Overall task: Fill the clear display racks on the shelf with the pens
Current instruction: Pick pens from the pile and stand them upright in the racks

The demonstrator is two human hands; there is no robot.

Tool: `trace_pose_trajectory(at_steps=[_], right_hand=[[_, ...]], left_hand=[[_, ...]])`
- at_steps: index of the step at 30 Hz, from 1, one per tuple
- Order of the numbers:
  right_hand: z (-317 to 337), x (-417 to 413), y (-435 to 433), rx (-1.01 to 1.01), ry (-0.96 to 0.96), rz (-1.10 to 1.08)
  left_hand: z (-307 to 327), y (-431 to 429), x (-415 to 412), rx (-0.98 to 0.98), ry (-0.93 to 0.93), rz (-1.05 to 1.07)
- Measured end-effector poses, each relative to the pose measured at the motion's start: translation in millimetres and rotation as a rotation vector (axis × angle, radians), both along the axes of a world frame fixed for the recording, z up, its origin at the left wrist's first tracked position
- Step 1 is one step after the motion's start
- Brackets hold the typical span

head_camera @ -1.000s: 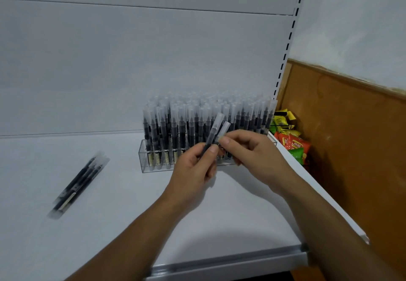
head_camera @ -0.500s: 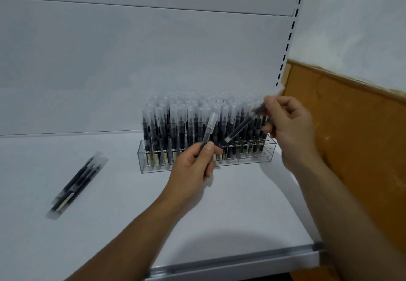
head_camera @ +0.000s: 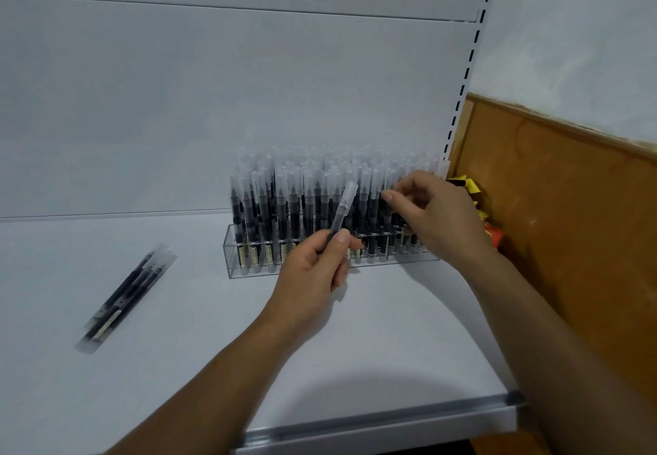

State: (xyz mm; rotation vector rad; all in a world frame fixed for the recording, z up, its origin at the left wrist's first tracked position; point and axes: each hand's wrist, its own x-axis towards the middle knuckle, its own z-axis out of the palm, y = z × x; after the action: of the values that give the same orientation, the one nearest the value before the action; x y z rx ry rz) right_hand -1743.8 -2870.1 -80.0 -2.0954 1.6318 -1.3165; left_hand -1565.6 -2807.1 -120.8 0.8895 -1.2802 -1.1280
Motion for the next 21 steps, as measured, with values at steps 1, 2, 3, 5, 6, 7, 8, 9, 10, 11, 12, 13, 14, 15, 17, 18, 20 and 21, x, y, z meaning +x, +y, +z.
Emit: trace_pose_trajectory(at_steps=[1,2,3,5,6,7,8,9,10,11,12,13,14,15,17,18,20,21], right_hand=[[-1,1,0,0.0,0.0,-0.008],[-1,1,1,-0.002,0.0,-0.015],[-1,1,1,-0.002,0.0,-0.019],[0,1,4,0.008,-0.01,-0.023],[0,0,6,0.014,-0.019,-0.026],[0,-1,8,0.016,-0.027,-0.032],[0,-2,11,0.012,-0.04,-0.039],[-2,-2,14,-0.002,-0.065,-0.045],[-4,-2,18,-0.023,-0.106,-0.048],[-6,-1,23,-0.044,-0.15,-0.044],[-8,1,28,-0.05,-0.184,-0.027],[-10,4,34,-0.033,-0.212,0.015],[-11,8,39,0.006,-0.241,0.085],[-12,13,43,0.056,-0.267,0.174],[-12,20,50,0.135,-0.309,0.329],[-12,22,52,0.155,-0.342,0.371],[-12,22,53,0.178,-0.406,0.397],[-13,21,53,0.189,-0.425,0.404]], left_hand=[[0,0,0,-0.002,-0.002,0.0],[0,0,0,-0.004,-0.002,0.0],[0,0,0,-0.007,-0.001,-0.001],[0,1,-1,-0.01,0.004,-0.002],[1,1,-1,-0.011,0.009,-0.002],[1,1,-1,-0.013,0.012,-0.002],[0,2,-1,-0.016,0.01,-0.004],[0,1,-1,-0.017,0.003,-0.007],[0,1,-1,-0.018,-0.007,-0.011],[-1,1,0,-0.019,-0.018,-0.014],[-2,0,0,-0.023,-0.032,-0.017],[-3,0,0,-0.03,-0.053,-0.02],[-4,1,0,-0.044,-0.085,-0.027],[-6,1,0,-0.065,-0.126,-0.04],[-9,2,0,-0.112,-0.229,-0.07],[-10,2,0,-0.131,-0.28,-0.074],[-12,2,0,-0.151,-0.354,-0.066],[-12,2,0,-0.157,-0.383,-0.057]])
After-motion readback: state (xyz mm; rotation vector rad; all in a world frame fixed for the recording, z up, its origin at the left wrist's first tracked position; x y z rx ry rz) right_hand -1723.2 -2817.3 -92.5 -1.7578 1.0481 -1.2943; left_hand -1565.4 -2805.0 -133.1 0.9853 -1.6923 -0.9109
